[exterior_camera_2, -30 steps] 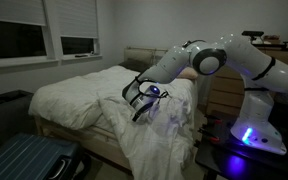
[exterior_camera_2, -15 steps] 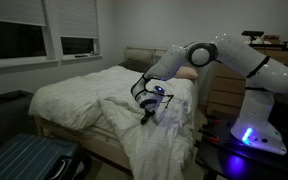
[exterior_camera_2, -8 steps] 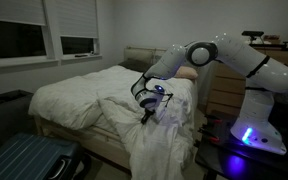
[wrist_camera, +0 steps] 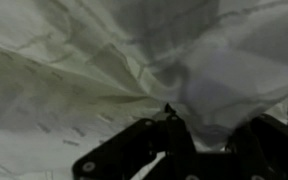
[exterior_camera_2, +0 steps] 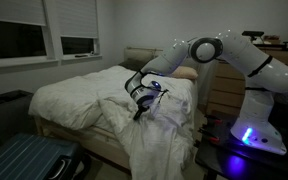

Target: Spread the bed fully

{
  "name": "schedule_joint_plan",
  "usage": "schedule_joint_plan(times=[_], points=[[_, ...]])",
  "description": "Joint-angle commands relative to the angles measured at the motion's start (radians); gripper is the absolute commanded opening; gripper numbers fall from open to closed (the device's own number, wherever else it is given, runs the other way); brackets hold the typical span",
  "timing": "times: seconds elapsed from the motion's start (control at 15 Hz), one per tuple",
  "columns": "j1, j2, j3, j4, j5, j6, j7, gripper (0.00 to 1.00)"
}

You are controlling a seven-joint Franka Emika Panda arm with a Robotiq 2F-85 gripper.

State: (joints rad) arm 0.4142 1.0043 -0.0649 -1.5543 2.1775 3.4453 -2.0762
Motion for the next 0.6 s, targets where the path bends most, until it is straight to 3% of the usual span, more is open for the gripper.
schedule_joint_plan(times=[0.0, 0.53], points=[[0.086, -0.096, -0.007, -0.037, -0.003, -0.048, -0.003, 0.03], [0.181, -0.220, 0.050, -0.212, 0.010, -0.099, -0.048, 0.03]])
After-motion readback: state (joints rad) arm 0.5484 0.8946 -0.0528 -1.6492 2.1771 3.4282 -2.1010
